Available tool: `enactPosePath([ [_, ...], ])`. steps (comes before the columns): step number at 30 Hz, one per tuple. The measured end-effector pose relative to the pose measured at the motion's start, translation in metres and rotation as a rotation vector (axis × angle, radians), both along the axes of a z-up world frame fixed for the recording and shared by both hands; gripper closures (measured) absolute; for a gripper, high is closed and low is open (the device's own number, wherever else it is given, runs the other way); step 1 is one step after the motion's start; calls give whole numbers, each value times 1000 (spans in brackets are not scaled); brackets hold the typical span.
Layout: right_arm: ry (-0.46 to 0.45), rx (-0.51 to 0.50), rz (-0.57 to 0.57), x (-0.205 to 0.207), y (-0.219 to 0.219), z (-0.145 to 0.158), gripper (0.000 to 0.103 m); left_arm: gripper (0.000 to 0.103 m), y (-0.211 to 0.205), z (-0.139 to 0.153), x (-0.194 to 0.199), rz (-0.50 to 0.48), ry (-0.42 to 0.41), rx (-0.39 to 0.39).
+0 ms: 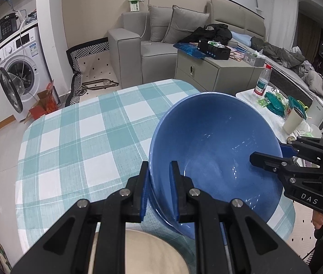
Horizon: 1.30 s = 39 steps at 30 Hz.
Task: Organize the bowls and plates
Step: 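Carry the tilted blue bowl with both grippers toward the cream plates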
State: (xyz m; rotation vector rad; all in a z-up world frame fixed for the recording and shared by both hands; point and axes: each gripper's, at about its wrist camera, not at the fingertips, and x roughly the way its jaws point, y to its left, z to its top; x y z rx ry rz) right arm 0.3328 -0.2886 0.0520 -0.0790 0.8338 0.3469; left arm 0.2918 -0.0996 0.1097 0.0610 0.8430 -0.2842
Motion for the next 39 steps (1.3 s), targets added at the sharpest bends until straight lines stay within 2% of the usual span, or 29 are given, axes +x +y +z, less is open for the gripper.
enactPosePath([
  [11,28,-11,5,8,3,-15,75,88,3,-18,4,6,38,3],
  [21,35,-27,9,11,5,-21,75,88,4,-24,7,9,50,6],
  [39,35,-108,11,13,18,-33,75,88,3,-42,12,13,65,42],
])
